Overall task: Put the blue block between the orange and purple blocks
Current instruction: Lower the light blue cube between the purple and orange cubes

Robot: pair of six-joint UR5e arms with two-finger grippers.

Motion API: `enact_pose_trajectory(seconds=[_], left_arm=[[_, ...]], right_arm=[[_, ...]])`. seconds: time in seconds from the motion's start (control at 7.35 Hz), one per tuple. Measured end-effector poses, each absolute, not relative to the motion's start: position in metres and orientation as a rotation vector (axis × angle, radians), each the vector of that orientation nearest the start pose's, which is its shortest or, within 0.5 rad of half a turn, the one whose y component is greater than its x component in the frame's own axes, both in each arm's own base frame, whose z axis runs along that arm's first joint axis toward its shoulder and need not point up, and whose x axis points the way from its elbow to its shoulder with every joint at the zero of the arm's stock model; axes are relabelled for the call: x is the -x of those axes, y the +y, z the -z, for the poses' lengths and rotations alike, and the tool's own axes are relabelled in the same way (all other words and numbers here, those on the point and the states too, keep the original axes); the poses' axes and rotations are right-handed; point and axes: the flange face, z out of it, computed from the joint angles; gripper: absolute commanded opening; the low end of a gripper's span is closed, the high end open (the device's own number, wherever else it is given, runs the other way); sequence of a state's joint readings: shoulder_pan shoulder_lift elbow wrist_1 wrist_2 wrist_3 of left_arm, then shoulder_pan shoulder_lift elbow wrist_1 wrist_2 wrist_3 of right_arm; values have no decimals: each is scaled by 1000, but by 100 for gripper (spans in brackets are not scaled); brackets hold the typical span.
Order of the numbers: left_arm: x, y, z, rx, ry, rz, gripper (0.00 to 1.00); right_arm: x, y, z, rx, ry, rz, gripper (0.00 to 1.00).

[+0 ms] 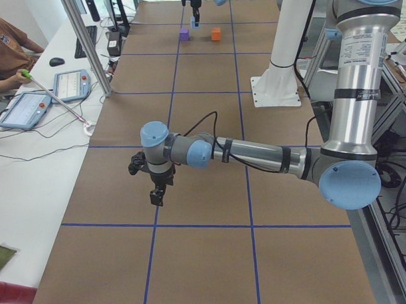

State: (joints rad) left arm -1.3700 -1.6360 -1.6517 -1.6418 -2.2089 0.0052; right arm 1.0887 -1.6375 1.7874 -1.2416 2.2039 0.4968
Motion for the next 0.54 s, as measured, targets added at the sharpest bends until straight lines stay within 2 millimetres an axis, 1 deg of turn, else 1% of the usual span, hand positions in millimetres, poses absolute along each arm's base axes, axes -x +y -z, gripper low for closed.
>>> enact_pose_trajectory(seconds=[0.14, 0.27, 0.54], left_arm=[[-33, -535, -587, -145, 655, -267, 100], [-33, -535, -588, -144, 655, -268, 100], [-34, -536, -590, -140, 654, -271, 100]], right_arm=[[165, -468, -563, -91, -763, 113, 0], [176, -472, -568, -68, -761, 95, 0], [205, -474, -568, -22, -761, 60, 0]])
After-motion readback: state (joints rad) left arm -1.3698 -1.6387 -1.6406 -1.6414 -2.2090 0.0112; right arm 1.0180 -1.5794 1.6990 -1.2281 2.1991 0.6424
